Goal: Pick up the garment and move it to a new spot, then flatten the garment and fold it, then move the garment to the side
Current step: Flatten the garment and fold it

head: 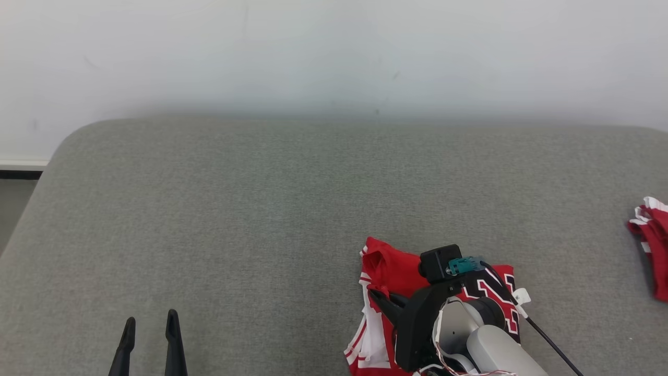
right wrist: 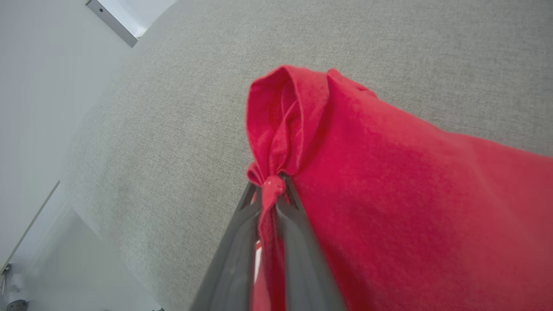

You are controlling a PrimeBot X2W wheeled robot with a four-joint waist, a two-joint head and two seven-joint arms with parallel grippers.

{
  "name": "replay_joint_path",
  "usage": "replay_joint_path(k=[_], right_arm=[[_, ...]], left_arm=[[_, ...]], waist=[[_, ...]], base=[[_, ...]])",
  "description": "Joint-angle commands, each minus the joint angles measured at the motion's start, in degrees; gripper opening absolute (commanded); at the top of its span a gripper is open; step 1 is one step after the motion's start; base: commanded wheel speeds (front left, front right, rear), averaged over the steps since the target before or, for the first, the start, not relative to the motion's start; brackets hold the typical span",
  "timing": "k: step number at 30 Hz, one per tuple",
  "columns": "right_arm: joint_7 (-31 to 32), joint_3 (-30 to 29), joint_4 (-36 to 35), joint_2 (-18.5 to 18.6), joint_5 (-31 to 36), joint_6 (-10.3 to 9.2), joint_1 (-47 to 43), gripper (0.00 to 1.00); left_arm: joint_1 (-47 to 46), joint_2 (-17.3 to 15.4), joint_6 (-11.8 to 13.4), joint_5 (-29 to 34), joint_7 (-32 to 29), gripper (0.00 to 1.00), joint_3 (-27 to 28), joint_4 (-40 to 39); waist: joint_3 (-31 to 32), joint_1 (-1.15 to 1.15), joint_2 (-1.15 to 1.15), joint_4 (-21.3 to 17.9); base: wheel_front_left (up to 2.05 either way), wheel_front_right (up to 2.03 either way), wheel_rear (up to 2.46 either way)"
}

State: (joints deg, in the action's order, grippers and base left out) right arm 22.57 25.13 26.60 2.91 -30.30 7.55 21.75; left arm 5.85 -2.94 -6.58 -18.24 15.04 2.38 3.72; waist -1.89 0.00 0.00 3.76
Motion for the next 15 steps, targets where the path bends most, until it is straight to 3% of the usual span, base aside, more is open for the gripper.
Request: replay_joint_path(k=[1,5,6,7,15], right_arm=[[-0.7,0.3,0.8,0.0,-0.4,-0.15,0.8,0.0],[-2.5,1.1,4.1,0.0,-0.9,-0.15,1.8,0.0],[-2.7,1.4,4.7,0.0,-1.1,-0.15,2.0,0.31],[-3.2,1.5,5.2,0.0,-1.4,-0.15,2.2,1.0],[-8.1,0.2,3.8,0.0,-5.8,-0.15,2.8,1.0]], left_arm=[[0.5,0.1,-0.2,-0.4,0.2,1.0,-0.1,0.1],[0.7,0.1,-0.2,-0.4,0.2,1.0,-0.1,0.2],[0.8,0.1,-0.2,-0.4,0.2,1.0,0.0,0.2],[0.9,0.1,-0.2,-0.4,0.2,1.0,0.1,0.2],[1.5,0.1,-0.1,-0.5,0.2,1.0,1.1,0.0]], waist=[[0.0,0.0,0.0,0.9],[0.1,0.0,0.0,1.9],[0.1,0.0,0.0,2.0],[0.2,0.0,0.0,2.1],[1.0,0.0,0.0,1.0]], base=[[0.0,0.0,0.0],[0.0,0.0,0.0],[0.0,0.0,0.0],[0.0,0.0,0.0],[0.0,0.0,0.0]])
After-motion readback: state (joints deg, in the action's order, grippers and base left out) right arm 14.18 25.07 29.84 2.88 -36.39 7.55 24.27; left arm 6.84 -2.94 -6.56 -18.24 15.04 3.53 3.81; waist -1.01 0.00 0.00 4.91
